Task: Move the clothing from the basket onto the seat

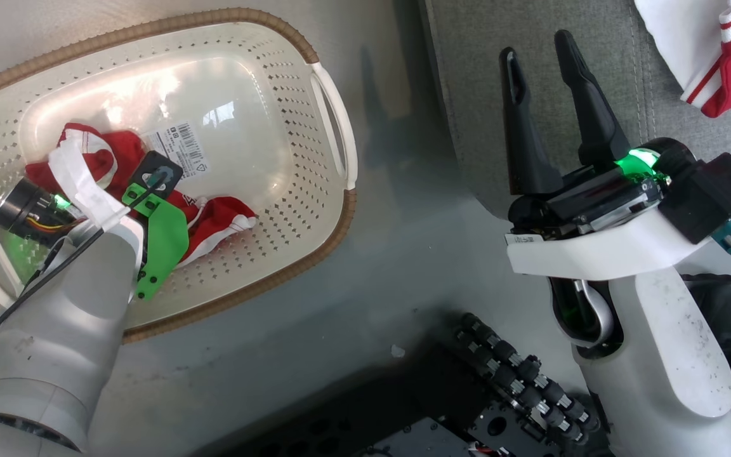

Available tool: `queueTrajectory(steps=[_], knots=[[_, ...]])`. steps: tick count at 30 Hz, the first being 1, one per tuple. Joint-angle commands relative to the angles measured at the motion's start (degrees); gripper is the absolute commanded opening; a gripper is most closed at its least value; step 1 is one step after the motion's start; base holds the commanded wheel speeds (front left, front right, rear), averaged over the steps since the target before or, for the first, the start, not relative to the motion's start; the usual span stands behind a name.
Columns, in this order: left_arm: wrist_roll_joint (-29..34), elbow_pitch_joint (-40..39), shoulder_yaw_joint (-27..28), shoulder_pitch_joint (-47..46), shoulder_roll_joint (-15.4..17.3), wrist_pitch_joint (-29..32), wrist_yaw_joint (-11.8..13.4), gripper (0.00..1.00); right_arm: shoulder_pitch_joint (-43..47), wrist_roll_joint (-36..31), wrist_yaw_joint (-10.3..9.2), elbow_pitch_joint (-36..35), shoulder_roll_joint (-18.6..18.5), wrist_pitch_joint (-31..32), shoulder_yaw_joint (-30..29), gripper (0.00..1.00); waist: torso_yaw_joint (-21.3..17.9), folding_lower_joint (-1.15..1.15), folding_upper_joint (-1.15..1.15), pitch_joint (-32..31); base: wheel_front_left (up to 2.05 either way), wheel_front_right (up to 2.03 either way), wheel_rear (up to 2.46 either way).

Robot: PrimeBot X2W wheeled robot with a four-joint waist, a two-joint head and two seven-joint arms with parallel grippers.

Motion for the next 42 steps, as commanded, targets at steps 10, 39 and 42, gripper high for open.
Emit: queueTrajectory(steps=[10,39,42], knots=[[0.4,0.3,-1.7,-1.4,1.3,0.8,0.0,0.0,-0.9,0.0,-0.06,-0.5,0.0,-0.2,-0.1,1.0,-0.7,-0.01,0.0,0.8,0.0,0.0,0.0],[-16.7,-8.0,7.2,6.5,-9.0,-25.6,-4.0,0.0,8.0,-9.5,-0.06,1.4,-0.1,-0.2,-7.0,1.0,11.0,-0.01,0.0,-19.3,0.0,0.0,0.0],[-18.1,-10.5,7.8,7.9,-9.0,-27.0,-4.4,0.0,9.5,-10.4,-0.06,1.6,-0.1,-0.2,-7.5,1.0,12.1,-0.01,0.0,-22.2,0.0,0.0,0.0]])
